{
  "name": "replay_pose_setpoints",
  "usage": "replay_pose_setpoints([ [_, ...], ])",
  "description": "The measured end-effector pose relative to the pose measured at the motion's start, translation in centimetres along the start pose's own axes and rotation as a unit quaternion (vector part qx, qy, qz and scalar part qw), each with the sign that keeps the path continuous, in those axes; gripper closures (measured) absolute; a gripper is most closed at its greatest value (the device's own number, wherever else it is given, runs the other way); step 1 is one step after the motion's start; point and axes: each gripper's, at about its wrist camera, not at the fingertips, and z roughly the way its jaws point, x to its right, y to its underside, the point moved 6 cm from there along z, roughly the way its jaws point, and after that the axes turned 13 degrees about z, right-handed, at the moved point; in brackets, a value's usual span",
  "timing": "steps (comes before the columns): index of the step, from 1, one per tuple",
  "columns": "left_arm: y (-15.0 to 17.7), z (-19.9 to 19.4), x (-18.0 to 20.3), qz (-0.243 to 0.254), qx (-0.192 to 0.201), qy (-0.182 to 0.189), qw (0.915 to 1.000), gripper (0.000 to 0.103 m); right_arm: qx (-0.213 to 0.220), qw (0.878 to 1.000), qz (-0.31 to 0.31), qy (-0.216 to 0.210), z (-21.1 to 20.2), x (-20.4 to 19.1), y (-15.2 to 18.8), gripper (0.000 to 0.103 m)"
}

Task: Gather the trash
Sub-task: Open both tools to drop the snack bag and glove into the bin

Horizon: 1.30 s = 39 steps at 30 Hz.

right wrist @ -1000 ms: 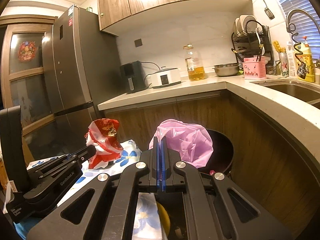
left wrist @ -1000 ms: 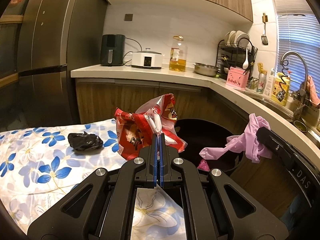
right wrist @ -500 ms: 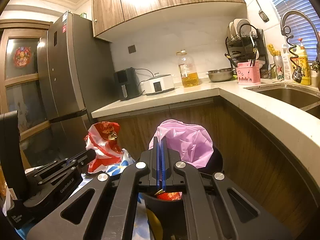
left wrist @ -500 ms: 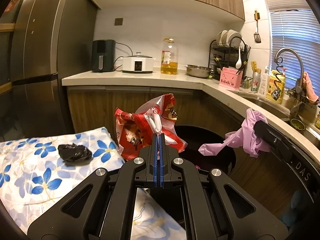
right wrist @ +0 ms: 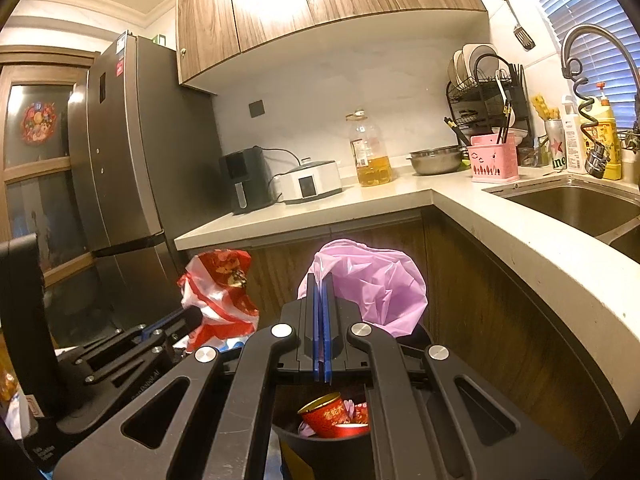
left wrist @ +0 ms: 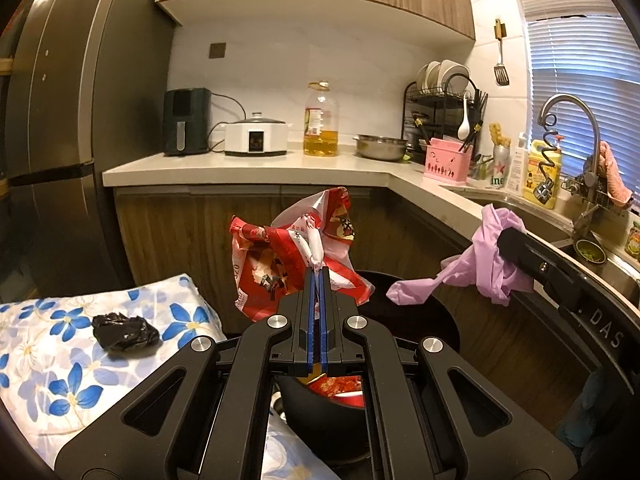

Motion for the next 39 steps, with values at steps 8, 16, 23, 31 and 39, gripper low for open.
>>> replay_pose_setpoints([
  [8,0.2,1.4,-0.1,0.0,-0.002,0.009,1.0,0.102,-0.002,1.0,-0.006,-0.004,1.1,-0.3,0.0,0.1],
  [16,0.3,2.6,0.0,-0.008,-0.005,0.015,0.9998,0.102,-0.006,1.0,-0.004,-0.004,2.3,-0.1,0.0,0.1],
  [23,0.9,4.0,0.3,-0.022,-0.017,0.043,0.9987,0.1,-0.017,1.0,0.002,-0.006,3.3,0.0,0.4,0.099],
  [31,2.3,5.3,0.8,-0.02,-0.034,0.062,0.9973,0.085,-0.02,1.0,0.014,0.003,4.0,0.8,0.6,0.071],
  [39,3.1,4.2,-1.0,-0.031,-0.03,0.025,0.9987,0.038,-0.021,0.999,0.022,0.014,3.7,1.0,0.8,0.049],
])
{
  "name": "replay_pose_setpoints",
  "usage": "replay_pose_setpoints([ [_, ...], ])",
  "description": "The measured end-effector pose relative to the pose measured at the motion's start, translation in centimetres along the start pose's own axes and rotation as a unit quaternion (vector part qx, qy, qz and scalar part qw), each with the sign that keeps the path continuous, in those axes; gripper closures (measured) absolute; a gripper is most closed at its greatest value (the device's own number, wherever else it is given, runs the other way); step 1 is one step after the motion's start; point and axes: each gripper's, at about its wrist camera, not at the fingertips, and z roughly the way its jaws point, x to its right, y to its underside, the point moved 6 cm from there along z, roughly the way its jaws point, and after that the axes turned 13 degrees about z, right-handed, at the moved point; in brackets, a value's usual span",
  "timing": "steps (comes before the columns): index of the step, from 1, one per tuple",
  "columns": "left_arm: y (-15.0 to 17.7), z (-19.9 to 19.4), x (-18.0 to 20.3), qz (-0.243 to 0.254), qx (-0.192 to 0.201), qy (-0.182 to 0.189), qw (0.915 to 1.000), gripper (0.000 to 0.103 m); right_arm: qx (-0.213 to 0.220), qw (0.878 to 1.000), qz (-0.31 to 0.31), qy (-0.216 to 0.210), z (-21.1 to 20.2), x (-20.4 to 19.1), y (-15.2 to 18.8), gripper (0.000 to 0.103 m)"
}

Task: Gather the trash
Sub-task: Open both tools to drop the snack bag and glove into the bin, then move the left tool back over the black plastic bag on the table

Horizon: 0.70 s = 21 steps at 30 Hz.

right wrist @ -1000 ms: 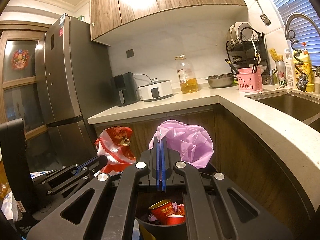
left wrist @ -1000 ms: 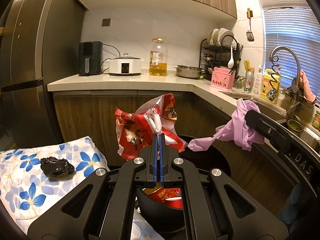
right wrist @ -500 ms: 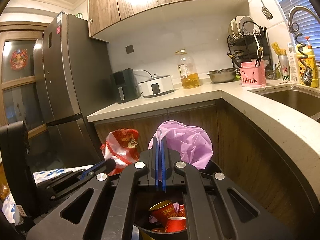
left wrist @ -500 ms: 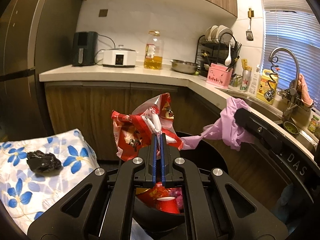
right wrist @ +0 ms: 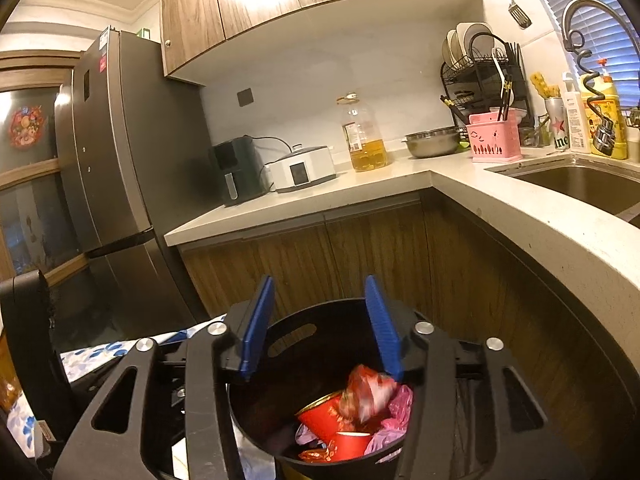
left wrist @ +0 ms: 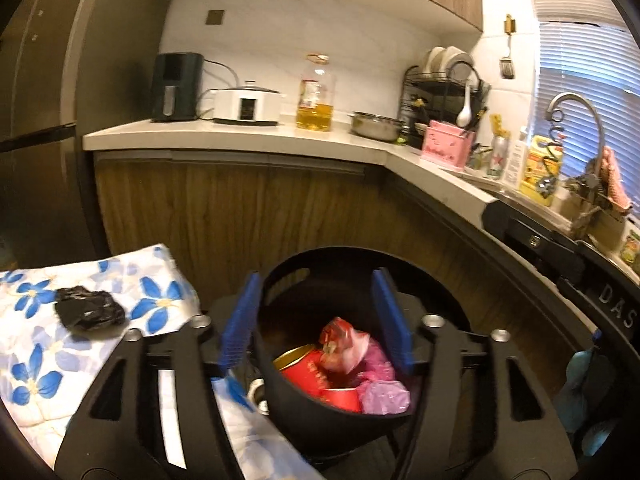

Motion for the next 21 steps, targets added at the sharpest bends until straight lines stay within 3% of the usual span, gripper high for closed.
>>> replay_pose_setpoints([
  [2,0.5,-0.5,-0.9,-0.004,0.0,-0.019,0.9998,0.026,-0.001,1.0,-0.002,0.006,-0.2,0.0,0.5,0.04],
  [6,2.0,-1.6,-3.4,-0.022,-0.01,-0.06,0.9979,0.021,-0.013,1.0,-0.005,0.008,-0.3,-0.5,1.9,0.03],
  [14,5.5,-4.1,-8.8,-0.04,-0.031,-0.131,0.9901,0.02,-0.032,0.999,-0.024,-0.001,0.4,-2.9,4.2,0.029],
  [21,7.2,-5.4,-13.5,-0.08,-0.042,-0.164,0.9824,0.02,-0.038,0.999,-0.029,-0.011,1.1,-5.2,5.6,0.029],
])
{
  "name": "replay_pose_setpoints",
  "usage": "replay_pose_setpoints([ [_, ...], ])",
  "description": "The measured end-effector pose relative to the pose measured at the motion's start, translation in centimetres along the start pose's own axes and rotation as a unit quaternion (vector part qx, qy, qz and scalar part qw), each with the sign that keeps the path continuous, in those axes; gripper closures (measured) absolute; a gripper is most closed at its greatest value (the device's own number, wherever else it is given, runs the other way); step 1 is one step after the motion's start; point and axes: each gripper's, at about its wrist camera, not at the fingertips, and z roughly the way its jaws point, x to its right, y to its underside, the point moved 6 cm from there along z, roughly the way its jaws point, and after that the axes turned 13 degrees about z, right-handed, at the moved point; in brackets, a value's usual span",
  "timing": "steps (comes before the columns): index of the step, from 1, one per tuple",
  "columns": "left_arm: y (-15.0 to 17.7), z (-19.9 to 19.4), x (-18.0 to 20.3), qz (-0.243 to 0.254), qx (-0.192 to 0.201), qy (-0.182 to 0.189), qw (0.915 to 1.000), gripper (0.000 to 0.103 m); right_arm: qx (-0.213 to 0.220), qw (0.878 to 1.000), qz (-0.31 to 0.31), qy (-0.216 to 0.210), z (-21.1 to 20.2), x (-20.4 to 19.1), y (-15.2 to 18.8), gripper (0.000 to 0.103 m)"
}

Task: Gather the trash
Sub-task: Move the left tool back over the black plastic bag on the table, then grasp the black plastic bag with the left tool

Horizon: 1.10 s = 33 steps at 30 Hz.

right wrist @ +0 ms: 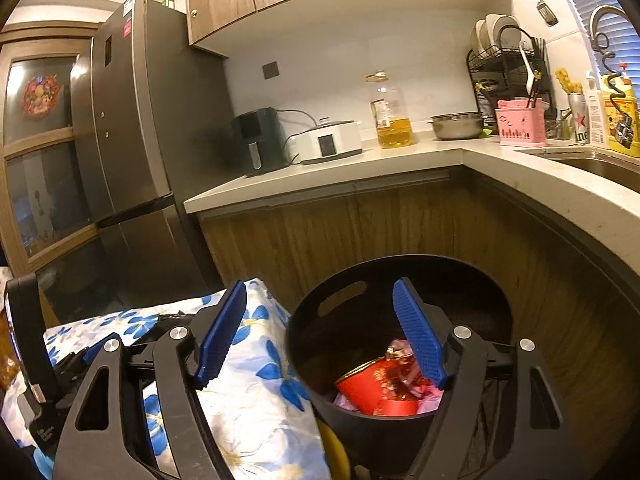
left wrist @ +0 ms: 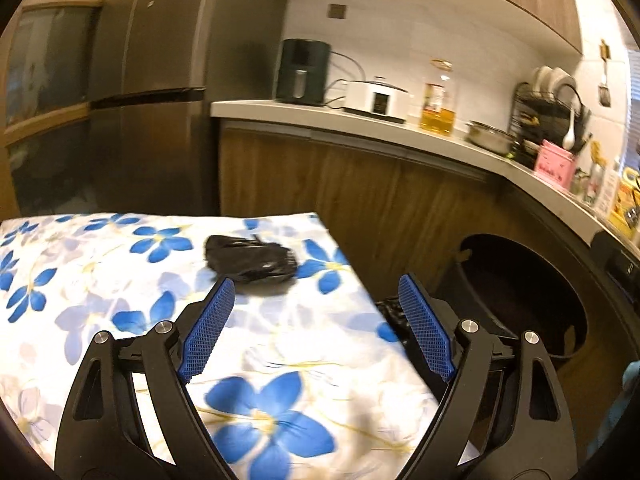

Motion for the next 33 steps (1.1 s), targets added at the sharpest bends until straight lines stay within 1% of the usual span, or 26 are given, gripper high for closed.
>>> replay_pose_setpoints([
  [5,0.1,0.5,-2.2,-0.007,-0.001,-0.02,0.9998,0.02,-0.006,1.0,-0.009,-0.005,0.9,-1.5,0.8,0.029],
  [11,-0.3,2.2,-4.5,-0.022,-0.001,-0.04,0.9989,0.02,-0.018,1.0,-0.016,-0.016,2.3,-3.0,1.8,0.029],
  [14,-0.9,3.9,-6.0,-0.027,-0.004,-0.055,0.9981,0.02,-0.025,0.999,-0.022,-0.02,3.1,-3.6,2.3,0.029],
  [18,-1.6,6.3,-7.7,-0.042,-0.012,-0.064,0.997,0.02,-0.029,0.999,-0.025,-0.022,3.8,-3.8,2.9,0.029],
  [20,-1.9,7.7,-8.1,-0.045,-0.021,-0.067,0.9965,0.02,-0.029,0.999,-0.026,-0.021,4.0,-3.9,2.9,0.029],
  [22,-1.8,9.5,-8.2,-0.037,-0.038,-0.066,0.9964,0.02,-0.028,0.999,-0.027,-0.019,4.2,-3.9,3.0,0.029],
  [23,-1.7,10.4,-8.3,-0.034,-0.049,-0.065,0.9961,0.02,-0.029,0.999,-0.027,-0.02,4.3,-3.8,3.0,0.029],
  [24,-1.3,11.8,-8.2,-0.028,-0.072,-0.053,0.9956,0.021,-0.029,0.999,-0.028,-0.019,4.5,-3.8,3.0,0.029],
  [25,-1.0,12.7,-8.1,-0.026,-0.089,-0.045,0.9947,0.025,-0.03,0.999,-0.029,-0.018,4.6,-3.8,3.1,0.029],
  [26,-0.6,13.6,-8.2,-0.028,-0.105,-0.04,0.9933,0.033,-0.031,0.999,-0.03,-0.018,4.8,-3.7,3.1,0.029],
  [27,-0.1,14.4,-8.3,-0.034,-0.125,-0.029,0.9912,0.039,-0.032,0.999,-0.03,-0.017,5.0,-3.7,3.2,0.029],
  [28,0.4,14.9,-8.2,-0.037,-0.137,-0.016,0.9897,0.047,-0.034,0.999,-0.03,-0.016,5.2,-3.6,3.2,0.029],
  [29,0.7,15.3,-8.2,-0.039,-0.144,-0.007,0.9888,0.054,-0.034,0.999,-0.03,-0.016,5.3,-3.6,3.3,0.029],
  [30,0.9,15.5,-8.1,-0.041,-0.147,-0.003,0.9884,0.059,-0.036,0.999,-0.029,-0.016,5.4,-3.5,3.3,0.029],
  [32,1.2,15.5,-7.8,-0.032,-0.148,0.001,0.9885,0.081,-0.038,0.999,-0.028,-0.017,5.6,-3.5,3.4,0.029],
  [33,1.3,15.5,-7.5,-0.023,-0.146,-0.001,0.9889,0.085,-0.039,0.999,-0.028,-0.017,5.7,-3.6,3.5,0.029],
])
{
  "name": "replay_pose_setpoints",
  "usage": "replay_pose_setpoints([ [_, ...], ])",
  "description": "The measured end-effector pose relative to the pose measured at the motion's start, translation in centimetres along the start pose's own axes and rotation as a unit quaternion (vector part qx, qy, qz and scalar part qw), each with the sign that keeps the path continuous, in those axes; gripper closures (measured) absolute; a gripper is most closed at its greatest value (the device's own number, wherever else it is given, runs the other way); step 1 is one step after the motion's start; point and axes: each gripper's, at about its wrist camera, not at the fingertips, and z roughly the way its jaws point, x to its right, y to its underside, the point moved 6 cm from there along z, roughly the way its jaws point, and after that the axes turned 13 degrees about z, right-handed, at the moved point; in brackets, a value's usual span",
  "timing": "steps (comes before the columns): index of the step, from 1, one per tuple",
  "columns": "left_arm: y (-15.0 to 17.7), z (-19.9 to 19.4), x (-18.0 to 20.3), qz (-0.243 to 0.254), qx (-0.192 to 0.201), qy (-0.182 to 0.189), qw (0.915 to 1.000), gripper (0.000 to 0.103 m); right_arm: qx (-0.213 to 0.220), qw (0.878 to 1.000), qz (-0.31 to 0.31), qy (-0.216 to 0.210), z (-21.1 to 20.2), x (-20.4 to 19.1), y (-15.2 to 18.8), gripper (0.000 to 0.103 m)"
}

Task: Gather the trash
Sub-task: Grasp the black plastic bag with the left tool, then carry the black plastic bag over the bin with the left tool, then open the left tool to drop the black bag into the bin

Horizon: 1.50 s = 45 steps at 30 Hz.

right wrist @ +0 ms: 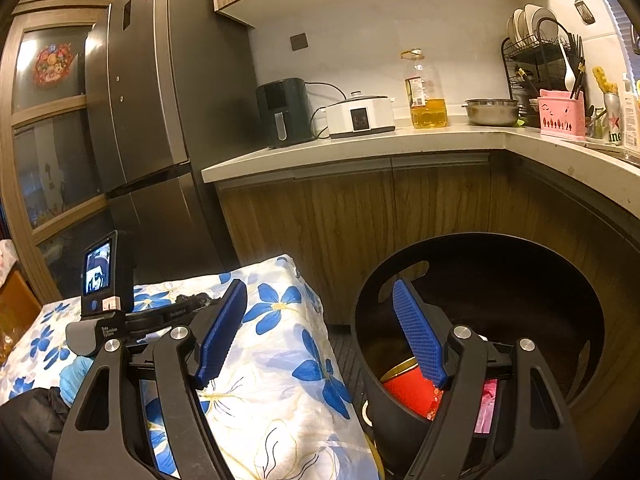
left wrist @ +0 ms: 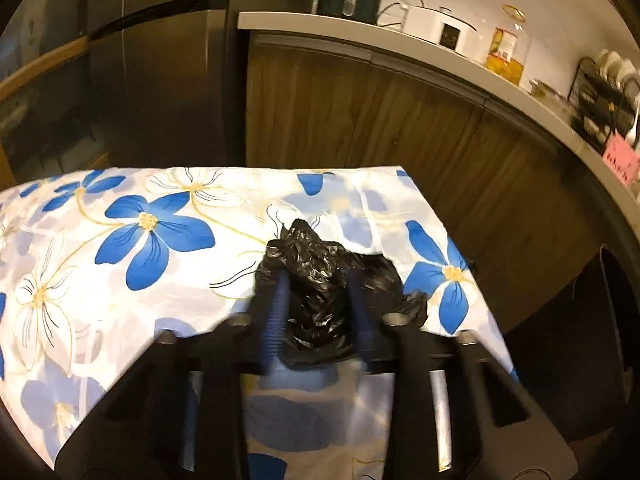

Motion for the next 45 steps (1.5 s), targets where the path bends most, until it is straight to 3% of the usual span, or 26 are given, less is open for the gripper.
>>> replay_pose_setpoints([
  [2,0.3,-0.3,0.6,0.013,0.003,-0.001,0.9999,0.095,-0.003,1.0,0.0,-0.003,0.1,-0.1,0.1,0.029],
  [5,0.4,-1.2,0.9,0.015,0.015,0.0,0.9998,0.099,-0.007,1.0,-0.001,-0.004,-0.1,-0.2,0.4,0.029],
  [10,1.3,-6.4,2.0,0.013,0.066,0.015,0.9976,0.1,-0.008,1.0,0.008,-0.003,-1.0,0.4,0.5,0.029],
  [15,3.2,-12.4,6.0,0.043,0.111,0.043,0.992,0.1,-0.007,1.0,0.009,0.0,-2.7,0.7,1.0,0.029],
  [19,3.7,-15.1,8.7,0.065,0.13,0.057,0.9878,0.1,0.001,1.0,0.007,0.017,-4.6,1.4,0.9,0.029],
  [32,2.6,-20.0,17.3,0.116,0.169,0.098,0.9738,0.1,0.056,0.994,0.019,0.094,-10.3,5.9,-2.2,0.029],
  [45,-0.5,-18.8,25.1,0.152,0.186,0.126,0.9624,0.099,0.092,0.984,0.049,0.142,-12.3,11.2,-4.8,0.029],
])
